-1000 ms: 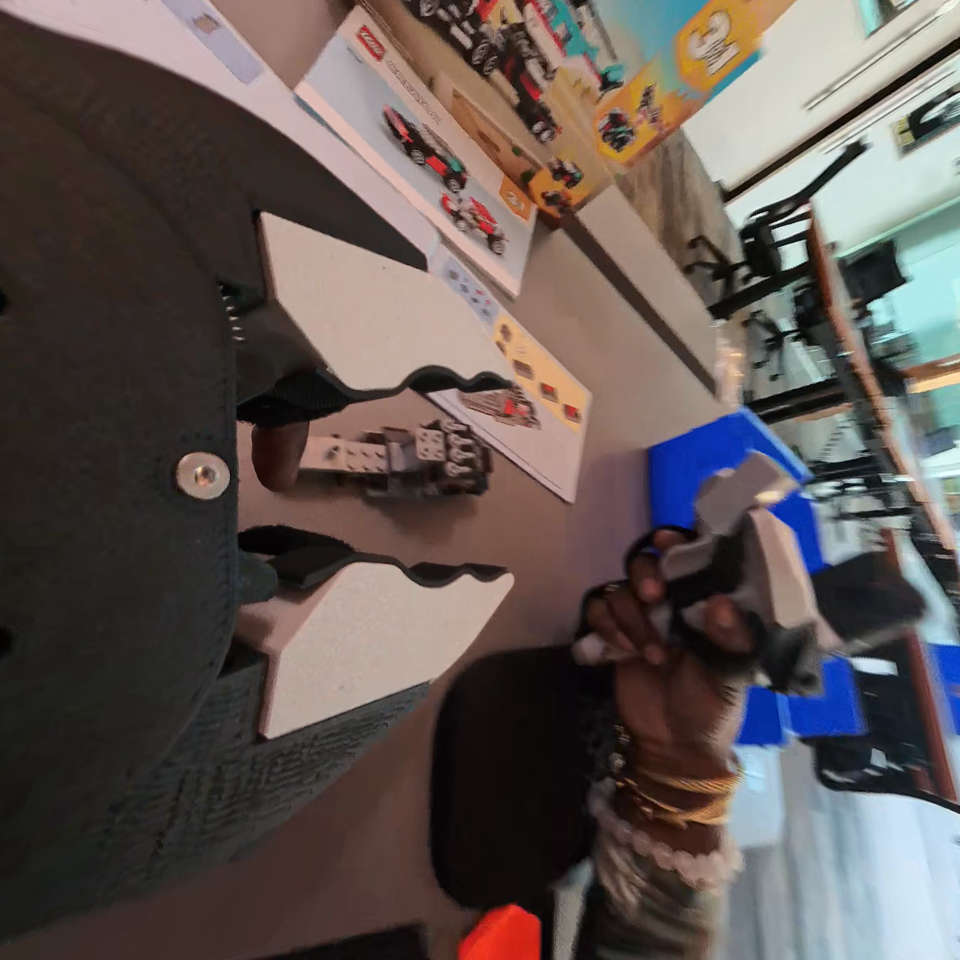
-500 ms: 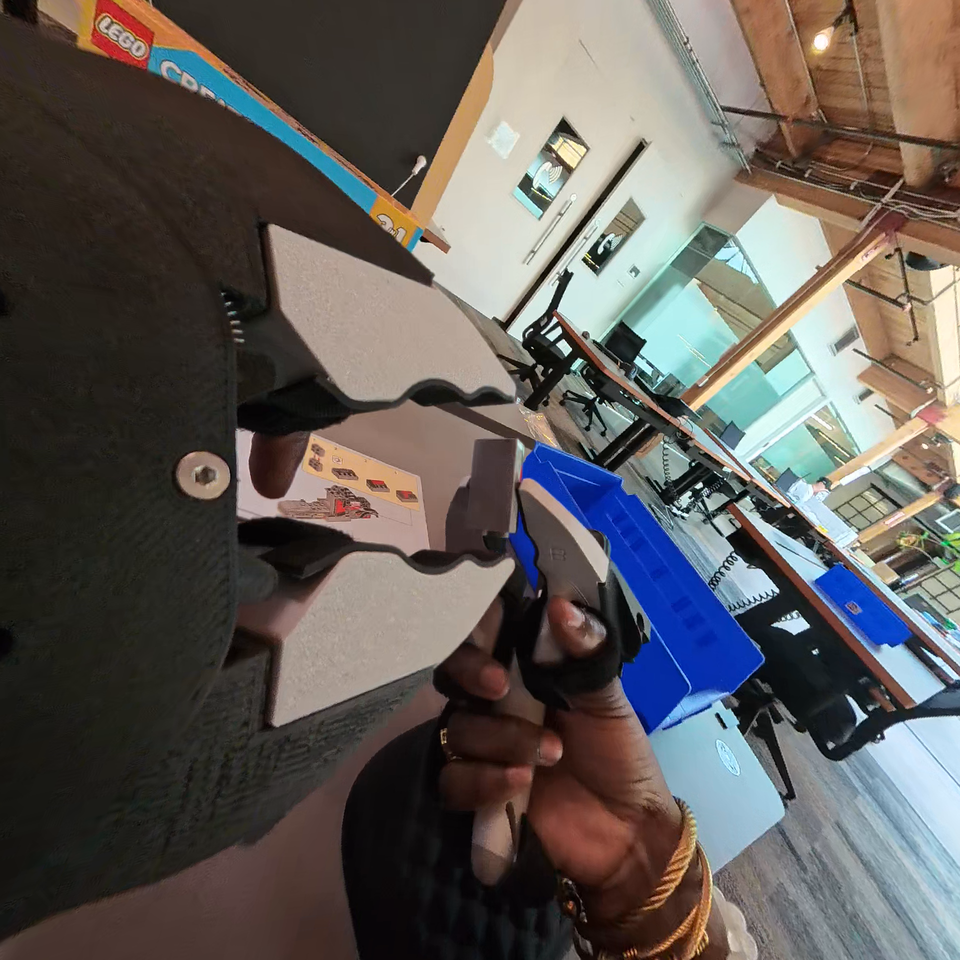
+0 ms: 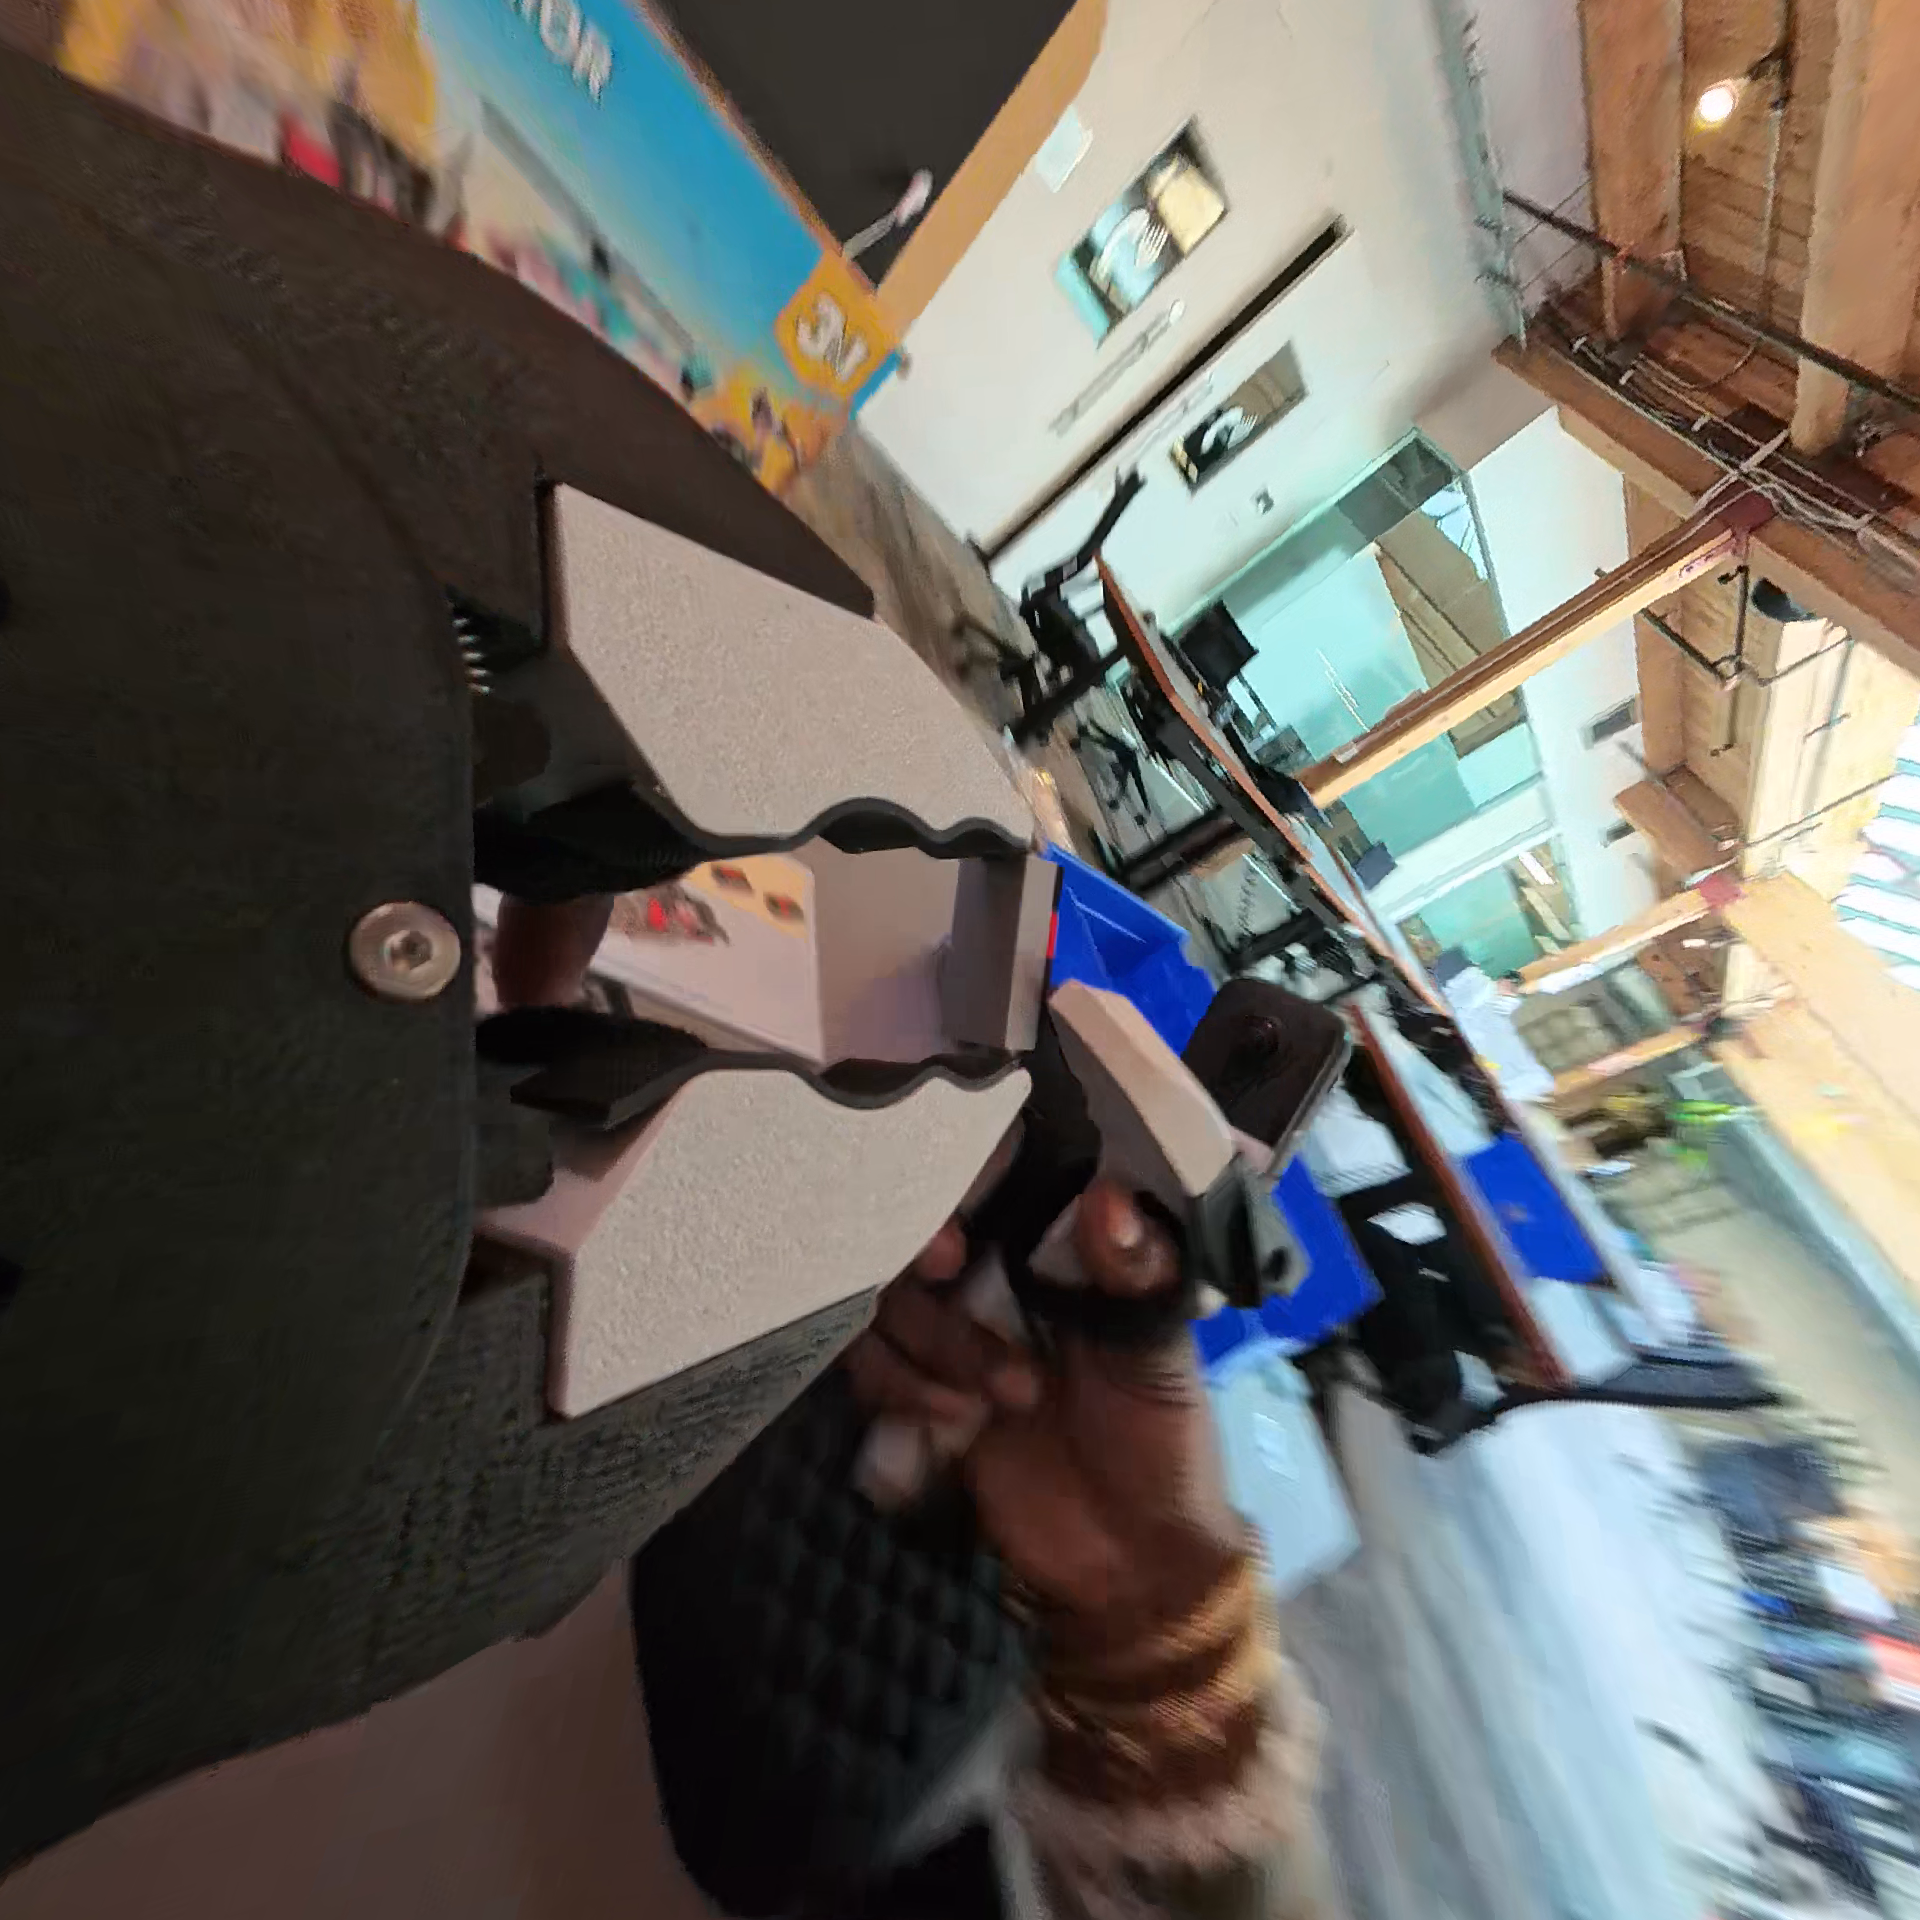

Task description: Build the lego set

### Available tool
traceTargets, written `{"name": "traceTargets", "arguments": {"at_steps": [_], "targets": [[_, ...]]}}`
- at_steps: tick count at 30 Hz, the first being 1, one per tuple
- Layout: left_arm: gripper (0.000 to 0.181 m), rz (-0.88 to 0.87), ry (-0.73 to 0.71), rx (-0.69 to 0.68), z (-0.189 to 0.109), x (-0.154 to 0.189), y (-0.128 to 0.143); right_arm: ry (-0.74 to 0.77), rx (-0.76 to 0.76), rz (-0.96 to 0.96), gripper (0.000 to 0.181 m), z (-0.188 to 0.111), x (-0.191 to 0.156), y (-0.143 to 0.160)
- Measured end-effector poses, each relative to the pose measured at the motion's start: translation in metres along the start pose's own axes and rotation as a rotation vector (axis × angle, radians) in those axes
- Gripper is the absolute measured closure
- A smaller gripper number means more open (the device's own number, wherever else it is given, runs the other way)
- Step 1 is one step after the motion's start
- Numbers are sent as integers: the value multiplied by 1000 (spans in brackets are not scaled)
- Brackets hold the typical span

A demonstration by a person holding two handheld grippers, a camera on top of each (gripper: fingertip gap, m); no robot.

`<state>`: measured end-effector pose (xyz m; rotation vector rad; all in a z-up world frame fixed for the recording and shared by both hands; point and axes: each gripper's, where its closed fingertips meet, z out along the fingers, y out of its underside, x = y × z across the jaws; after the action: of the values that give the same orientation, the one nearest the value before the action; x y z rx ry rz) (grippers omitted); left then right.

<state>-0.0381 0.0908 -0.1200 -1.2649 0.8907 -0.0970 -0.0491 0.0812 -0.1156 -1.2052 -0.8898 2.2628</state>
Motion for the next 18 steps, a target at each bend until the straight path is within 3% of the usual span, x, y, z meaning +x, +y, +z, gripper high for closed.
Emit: {"name": "traceTargets", "arguments": {"at_steps": [1, 3, 6, 8, 12, 15, 18], "targets": [[145, -106, 6, 47, -3, -3, -5, -1, -14, -117, 160, 0, -5, -3], [145, -414, 42, 159, -10, -12, -15, 6, -52, -444, 152, -2, -18, -12], [145, -948, 335, 245, -20, -3, -26, 96, -255, -1053, 138, -4, -24, -12], [145, -1151, 521, 279, -29, 3, -32, 73, -442, -1349, 140, -1, -26, -3], [145, -1298, 706, 168, -32, 21, -25, -121, -688, -1433, 148, 6, -30, 17], [145, -1300, 729, 87, -30, 31, -18, -242, -800, -1449, 153, 8, -31, 30], [145, -1294, 758, 59, -32, 34, -19, -239, -903, -1473, 162, 8, -21, 40]]}}
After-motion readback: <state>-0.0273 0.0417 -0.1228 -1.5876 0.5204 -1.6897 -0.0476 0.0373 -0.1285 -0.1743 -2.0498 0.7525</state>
